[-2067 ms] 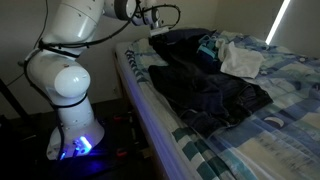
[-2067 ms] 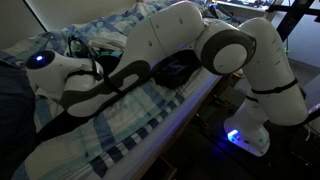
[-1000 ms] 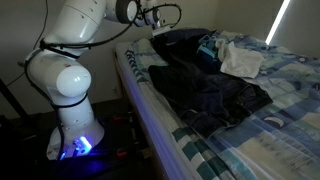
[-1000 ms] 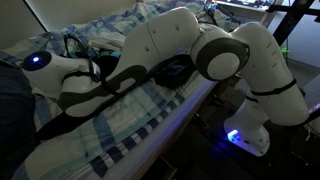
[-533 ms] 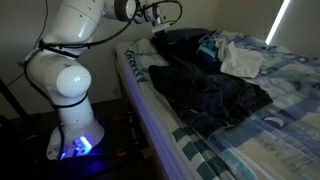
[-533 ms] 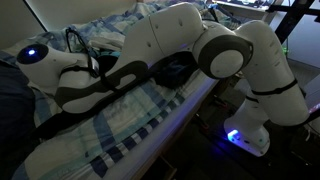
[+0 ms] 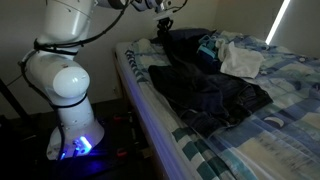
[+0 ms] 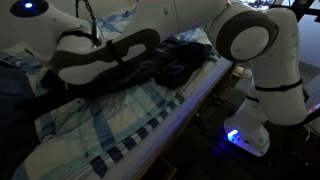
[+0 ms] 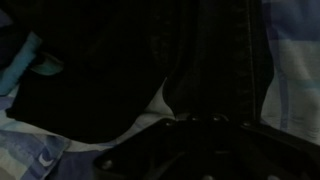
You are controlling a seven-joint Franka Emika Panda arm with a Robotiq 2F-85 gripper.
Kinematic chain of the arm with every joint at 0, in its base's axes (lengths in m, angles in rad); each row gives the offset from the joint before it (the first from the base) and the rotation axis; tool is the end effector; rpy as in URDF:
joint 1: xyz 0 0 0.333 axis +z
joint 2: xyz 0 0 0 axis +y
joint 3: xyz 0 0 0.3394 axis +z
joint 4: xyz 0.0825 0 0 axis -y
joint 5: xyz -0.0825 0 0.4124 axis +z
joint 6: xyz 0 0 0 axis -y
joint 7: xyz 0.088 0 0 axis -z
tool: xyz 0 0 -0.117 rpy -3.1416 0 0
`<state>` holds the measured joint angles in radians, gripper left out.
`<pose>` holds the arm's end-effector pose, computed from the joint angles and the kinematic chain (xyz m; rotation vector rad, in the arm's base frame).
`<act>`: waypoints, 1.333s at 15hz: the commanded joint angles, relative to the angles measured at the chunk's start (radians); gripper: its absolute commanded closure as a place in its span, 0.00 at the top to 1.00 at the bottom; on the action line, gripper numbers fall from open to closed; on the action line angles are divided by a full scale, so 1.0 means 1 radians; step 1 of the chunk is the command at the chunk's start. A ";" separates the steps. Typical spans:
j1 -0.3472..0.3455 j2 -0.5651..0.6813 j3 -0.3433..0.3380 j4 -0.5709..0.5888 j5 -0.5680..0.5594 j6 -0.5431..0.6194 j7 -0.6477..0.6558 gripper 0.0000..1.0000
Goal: Fold the pair of pants
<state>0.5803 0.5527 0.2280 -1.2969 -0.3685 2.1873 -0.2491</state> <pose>0.5862 0.5285 0.4723 2.4771 1.6292 0.5975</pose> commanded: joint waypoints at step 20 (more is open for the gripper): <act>-0.327 -0.672 -0.016 -0.764 0.070 0.216 0.265 0.01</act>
<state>0.2858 -0.0471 0.2147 -1.9899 -0.3101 2.3817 0.0066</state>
